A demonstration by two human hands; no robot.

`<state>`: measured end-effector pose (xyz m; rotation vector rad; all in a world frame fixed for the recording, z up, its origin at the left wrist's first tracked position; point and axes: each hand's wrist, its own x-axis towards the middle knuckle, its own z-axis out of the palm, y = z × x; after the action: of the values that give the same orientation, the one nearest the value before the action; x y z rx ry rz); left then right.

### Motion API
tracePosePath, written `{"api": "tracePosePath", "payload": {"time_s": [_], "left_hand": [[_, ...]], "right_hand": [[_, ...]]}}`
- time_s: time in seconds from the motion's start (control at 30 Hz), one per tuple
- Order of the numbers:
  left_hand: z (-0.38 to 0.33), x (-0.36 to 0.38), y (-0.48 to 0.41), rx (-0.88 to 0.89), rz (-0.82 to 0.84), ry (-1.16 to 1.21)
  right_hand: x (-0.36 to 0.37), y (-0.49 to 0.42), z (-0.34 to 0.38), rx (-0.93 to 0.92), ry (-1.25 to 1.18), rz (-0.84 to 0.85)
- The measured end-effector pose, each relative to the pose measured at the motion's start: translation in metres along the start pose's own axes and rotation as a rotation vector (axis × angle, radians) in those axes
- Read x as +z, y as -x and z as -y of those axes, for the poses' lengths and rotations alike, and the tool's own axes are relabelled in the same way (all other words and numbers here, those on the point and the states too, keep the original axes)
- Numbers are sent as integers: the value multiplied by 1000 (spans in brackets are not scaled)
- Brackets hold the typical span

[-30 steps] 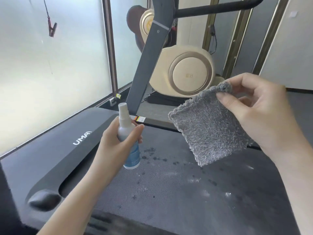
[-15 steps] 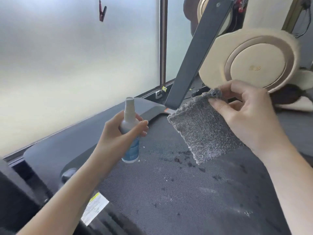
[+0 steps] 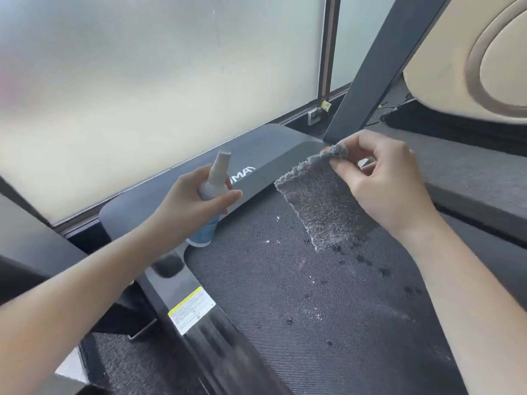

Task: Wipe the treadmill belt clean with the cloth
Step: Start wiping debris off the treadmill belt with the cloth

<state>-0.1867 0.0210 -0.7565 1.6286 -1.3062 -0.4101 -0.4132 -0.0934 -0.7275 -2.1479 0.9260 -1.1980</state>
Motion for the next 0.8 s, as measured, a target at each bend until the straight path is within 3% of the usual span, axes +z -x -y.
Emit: {"api": "tracePosePath", "payload": {"time_s": [0.37,0.57,0.8], "left_hand": [[66,36,-6,-118,-171,-33],[90,38,-10,-215,-172,-278],[112,36,-8,-205,-163,-514]], "right_hand": [[24,27,-39,-54,95,-57],[27,54,-62,46,137,-15],[40,52,-61,69,152,-34]]}}
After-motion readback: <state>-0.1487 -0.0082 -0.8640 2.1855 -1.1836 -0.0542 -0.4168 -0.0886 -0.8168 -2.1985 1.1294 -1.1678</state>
